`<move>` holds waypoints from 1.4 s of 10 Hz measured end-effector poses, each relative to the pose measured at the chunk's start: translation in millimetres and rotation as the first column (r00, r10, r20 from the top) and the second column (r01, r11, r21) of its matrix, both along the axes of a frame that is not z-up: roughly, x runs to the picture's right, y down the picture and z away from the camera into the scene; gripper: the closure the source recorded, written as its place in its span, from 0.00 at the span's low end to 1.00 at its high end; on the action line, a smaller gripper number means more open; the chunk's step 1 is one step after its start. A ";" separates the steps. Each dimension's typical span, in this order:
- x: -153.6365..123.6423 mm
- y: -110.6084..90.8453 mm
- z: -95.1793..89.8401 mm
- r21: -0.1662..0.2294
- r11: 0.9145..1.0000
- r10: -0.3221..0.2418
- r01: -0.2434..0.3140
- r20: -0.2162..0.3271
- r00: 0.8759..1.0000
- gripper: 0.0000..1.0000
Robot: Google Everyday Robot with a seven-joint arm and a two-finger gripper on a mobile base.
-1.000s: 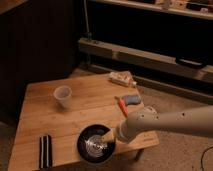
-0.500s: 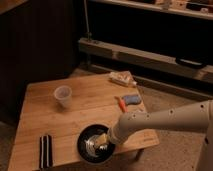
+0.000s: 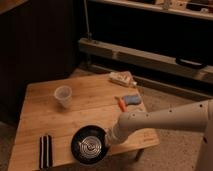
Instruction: Drag the ceramic bowl in a circle
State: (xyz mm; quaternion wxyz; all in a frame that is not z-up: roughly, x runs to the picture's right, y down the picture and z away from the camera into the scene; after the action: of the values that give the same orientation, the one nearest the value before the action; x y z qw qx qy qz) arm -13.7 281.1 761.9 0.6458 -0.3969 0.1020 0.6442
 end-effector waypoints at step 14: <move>-19.7 -159.8 32.3 0.185 0.974 -0.100 0.133 -0.180 0.979 1.00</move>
State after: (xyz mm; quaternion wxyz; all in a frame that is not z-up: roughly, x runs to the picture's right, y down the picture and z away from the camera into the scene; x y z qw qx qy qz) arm -33.4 121.3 794.2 0.7074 -0.2685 0.1158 0.6435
